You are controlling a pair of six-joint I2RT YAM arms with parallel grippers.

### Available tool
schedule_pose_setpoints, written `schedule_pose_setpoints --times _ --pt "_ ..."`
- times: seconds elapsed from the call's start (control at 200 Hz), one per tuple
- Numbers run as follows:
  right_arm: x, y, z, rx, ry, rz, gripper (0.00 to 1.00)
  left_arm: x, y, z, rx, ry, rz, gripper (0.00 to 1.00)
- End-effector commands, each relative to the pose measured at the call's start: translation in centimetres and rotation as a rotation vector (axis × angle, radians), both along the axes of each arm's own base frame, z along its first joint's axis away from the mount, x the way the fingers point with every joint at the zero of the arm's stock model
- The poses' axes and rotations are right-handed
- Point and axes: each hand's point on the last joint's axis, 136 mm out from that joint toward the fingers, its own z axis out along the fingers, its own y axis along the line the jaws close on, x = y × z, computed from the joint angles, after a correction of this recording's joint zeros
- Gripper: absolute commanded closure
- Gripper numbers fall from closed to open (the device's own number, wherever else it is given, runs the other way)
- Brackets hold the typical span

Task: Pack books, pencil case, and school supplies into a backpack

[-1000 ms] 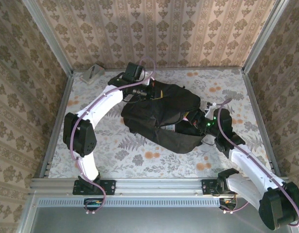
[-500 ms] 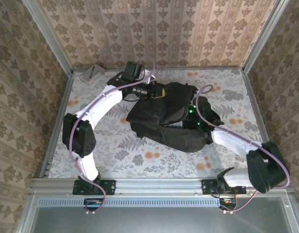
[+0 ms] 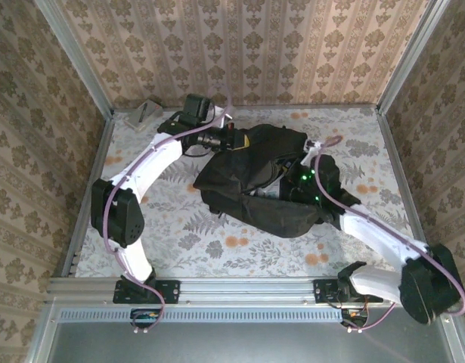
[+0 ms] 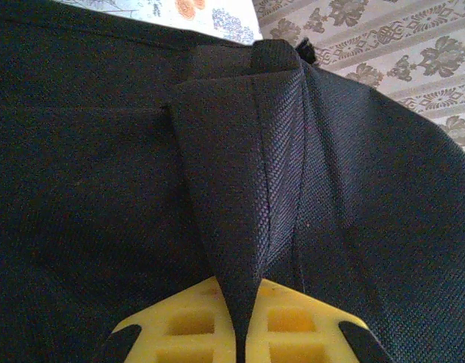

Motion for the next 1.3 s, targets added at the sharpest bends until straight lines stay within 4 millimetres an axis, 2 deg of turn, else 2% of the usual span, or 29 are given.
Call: schedule_pose_setpoints --times 0.0,0.14,0.265,0.395,0.49,0.655,0.835,0.915,0.99,1.055,1.14,1.23,1.295 --pt "-2.3 -1.9 -2.0 -0.072 0.041 -0.027 0.14 0.5 1.4 6.5 -0.062 -0.225 0.011 1.00" --pt "-5.3 -4.3 -2.3 -0.068 0.046 -0.076 0.15 1.7 2.0 4.3 0.038 -0.230 0.058 1.00" --pt "-7.7 -7.1 -1.4 -0.100 0.011 -0.158 0.18 2.2 1.8 2.1 0.113 -0.229 0.070 1.00" --pt "-9.9 -11.8 -0.6 -0.172 0.007 -0.350 0.23 1.8 0.4 -1.1 0.199 -0.211 0.048 1.00" --pt "-10.6 -13.3 0.7 -0.188 -0.030 -0.407 0.24 1.2 -1.3 -3.2 0.256 -0.200 0.015 1.00" --pt "-9.8 -12.2 2.5 -0.260 -0.056 -0.347 0.24 -0.2 -4.0 -5.3 0.279 -0.180 -0.045 0.91" --pt "-7.5 -8.1 3.6 -0.326 -0.051 -0.160 0.24 -0.6 -4.8 -6.6 0.295 -0.157 -0.056 0.84" --pt "-6.6 -6.4 3.5 -0.327 -0.028 -0.088 0.24 -0.4 -4.8 -6.8 0.298 -0.152 -0.053 0.76" --pt "-6.3 -5.6 3.7 -0.318 -0.025 -0.050 0.24 -0.4 -4.6 -6.1 0.286 -0.157 -0.052 0.62" --pt "-6.3 -5.5 3.8 -0.317 -0.026 -0.047 0.23 -0.1 -3.7 -4.9 0.274 -0.177 -0.037 0.48" --pt "-6.5 -5.7 3.7 -0.328 -0.028 -0.047 0.22 0.7 -1.3 -2.4 0.264 -0.222 -0.005 0.34" --pt "-6.5 -5.2 3.0 -0.331 -0.017 -0.022 0.22 2.3 2.6 -0.2 0.288 -0.261 0.083 0.22" --pt "-6.2 -4.6 2.4 -0.320 -0.001 0.002 0.22 4.2 6.0 0.5 0.343 -0.285 0.162 0.17"
